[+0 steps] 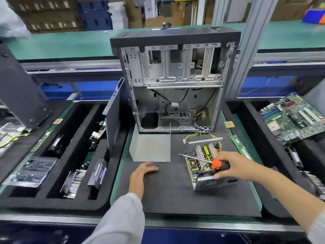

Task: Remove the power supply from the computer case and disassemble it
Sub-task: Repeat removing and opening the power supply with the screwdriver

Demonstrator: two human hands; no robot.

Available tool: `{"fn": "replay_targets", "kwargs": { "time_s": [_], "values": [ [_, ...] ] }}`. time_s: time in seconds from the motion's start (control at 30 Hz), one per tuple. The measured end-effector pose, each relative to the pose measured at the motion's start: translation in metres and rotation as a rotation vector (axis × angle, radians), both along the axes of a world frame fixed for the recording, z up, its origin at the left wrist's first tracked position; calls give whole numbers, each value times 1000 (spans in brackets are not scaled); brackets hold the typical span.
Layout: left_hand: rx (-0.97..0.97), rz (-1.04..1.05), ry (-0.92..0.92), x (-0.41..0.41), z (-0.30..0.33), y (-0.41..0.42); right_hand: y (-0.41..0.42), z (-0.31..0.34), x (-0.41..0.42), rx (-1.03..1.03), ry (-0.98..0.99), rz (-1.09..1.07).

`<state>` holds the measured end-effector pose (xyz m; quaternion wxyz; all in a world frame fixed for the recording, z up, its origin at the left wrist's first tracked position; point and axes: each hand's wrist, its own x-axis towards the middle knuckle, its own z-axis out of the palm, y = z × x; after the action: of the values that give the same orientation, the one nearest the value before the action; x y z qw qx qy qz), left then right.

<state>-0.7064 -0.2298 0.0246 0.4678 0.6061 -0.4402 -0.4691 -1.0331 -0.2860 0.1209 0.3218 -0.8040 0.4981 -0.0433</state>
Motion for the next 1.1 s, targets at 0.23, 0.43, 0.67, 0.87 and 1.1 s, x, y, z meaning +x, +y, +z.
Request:
{"fn": "replay_targets", "kwargs": {
  "time_s": [0.23,0.43,0.67,0.87,1.1],
  "values": [
    [-58,112,-11,-3,-2,-1,3,3,3,-94,140,127],
    [-407,-313,-627,-56,15,0,3,4,7,-138,230,211],
    [-216,-342,-230,-91,40,4,-15,42,12,-172,126,240],
    [-196,-263,-18,-103,67,-6,-46,67,23,34,-60,258],
    [-127,-309,44,-101,70,-18,-41,72,30,-221,-62,42]
  ]
}}
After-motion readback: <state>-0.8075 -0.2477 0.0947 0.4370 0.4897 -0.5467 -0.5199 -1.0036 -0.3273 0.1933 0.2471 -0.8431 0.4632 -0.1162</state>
